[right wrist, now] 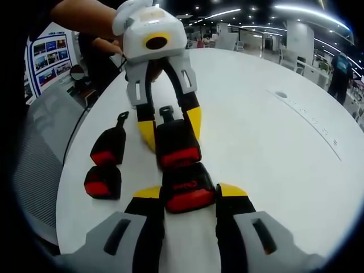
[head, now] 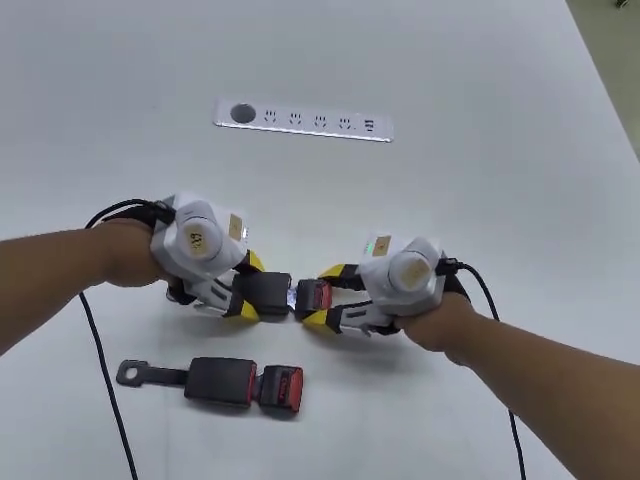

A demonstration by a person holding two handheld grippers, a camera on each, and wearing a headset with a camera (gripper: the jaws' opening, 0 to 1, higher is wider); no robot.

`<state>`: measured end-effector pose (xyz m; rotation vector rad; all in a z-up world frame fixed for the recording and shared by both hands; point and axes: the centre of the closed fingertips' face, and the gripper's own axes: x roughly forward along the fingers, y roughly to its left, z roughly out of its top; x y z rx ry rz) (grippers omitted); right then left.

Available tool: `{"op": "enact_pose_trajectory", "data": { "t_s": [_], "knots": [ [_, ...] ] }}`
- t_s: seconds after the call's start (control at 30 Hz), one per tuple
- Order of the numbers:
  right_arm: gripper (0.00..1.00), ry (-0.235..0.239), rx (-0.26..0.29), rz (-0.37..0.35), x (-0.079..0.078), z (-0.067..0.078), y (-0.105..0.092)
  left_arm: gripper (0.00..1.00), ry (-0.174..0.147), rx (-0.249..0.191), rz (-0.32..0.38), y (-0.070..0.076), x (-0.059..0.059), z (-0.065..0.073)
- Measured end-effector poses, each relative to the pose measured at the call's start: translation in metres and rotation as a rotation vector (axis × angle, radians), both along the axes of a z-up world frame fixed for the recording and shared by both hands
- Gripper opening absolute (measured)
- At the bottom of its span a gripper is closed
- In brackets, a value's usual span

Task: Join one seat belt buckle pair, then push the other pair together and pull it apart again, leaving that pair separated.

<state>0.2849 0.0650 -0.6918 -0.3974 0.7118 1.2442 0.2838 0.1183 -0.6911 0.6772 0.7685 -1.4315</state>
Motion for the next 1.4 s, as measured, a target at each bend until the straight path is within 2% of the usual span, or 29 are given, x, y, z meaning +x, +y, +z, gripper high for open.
{"op": "enact_pose_trajectory", "data": {
  "t_s": [0.73,0.93,1.4],
  "knots": [
    [0.34,-0.008,-0.005,0.012,-0.001,0.001,0.0,0.34,0.005,0.003,-0.012,0.0,-0.003,0.003],
    [0.34,-0.005,-0.021,0.012,-0.001,0.0,-0.015,0.34,0.003,0.01,-0.024,0.002,-0.002,0.001],
    [0.34,-0.012,-0.009,0.002,-0.002,0.0,-0.02,0.34,0.004,0.013,-0.021,0.002,-0.001,0.001]
  ]
}}
